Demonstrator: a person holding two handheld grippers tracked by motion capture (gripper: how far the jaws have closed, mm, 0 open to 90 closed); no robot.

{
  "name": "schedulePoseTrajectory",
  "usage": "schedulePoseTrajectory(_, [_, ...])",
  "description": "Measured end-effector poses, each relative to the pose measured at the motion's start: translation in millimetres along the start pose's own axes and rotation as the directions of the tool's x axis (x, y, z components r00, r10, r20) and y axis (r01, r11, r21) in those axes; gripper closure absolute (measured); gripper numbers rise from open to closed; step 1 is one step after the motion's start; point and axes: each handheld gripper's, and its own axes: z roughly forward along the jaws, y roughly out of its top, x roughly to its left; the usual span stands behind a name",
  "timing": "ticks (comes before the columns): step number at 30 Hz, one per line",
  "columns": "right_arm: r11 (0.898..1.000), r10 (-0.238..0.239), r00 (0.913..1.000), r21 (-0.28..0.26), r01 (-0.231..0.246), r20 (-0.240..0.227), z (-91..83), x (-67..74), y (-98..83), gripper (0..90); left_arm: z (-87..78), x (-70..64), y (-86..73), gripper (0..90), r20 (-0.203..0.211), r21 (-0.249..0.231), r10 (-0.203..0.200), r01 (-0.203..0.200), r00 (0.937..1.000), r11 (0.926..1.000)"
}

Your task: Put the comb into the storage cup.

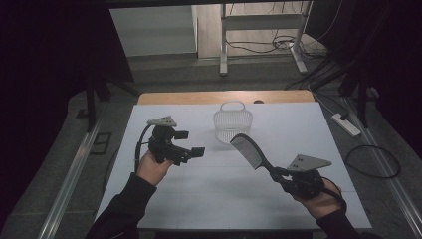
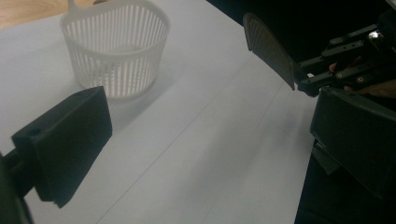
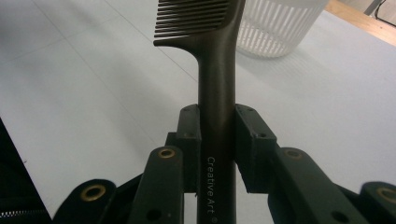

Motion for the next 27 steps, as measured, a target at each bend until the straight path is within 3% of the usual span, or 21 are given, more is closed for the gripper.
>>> schedulePoseTrajectory(11, [0.999, -0.032, 0.9992, -0.011, 0.032, -0.023, 5.8, 9.3, 4.2, 72.4, 10.5, -2.0, 8.7, 0.0, 0.032, 0.000, 0.005, -0.005, 0.9995, 1.0000])
schedulePoseTrajectory(27, [0.995, -0.096, 0.9938, -0.021, 0.095, -0.055, 15.6, 26.4, 7.2, 72.4, 17.3, -1.8, 2.3, 0.0, 0.087, 0.029, -0.013, 0.011, 0.9961, 0.9995])
